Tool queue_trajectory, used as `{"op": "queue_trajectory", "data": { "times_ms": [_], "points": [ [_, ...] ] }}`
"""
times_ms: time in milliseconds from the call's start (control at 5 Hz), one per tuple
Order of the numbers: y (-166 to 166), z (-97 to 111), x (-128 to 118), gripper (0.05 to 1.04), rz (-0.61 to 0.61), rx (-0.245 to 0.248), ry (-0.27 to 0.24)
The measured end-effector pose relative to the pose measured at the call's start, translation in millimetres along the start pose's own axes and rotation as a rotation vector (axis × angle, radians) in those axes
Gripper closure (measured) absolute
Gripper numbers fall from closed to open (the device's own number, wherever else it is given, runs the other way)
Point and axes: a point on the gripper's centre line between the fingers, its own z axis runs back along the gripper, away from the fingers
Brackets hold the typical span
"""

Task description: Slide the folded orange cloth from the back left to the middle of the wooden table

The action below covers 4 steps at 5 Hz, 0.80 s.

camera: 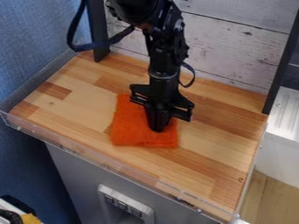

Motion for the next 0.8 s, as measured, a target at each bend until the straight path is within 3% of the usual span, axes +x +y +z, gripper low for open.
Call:
{"op": "queue_trajectory", "data": {
  "times_ms": [400, 600, 800],
  "points": [
    [-12.7, 39.2, 11.0, 0.309, -0.04, -0.016, 0.008],
    [-23.8, 61.0, 24.2, 0.089, -0.042, -0.02, -0.003],
    [-35.9, 79.9, 32.6, 0.082, -0.043, -0.022, -0.017]
  ]
}}
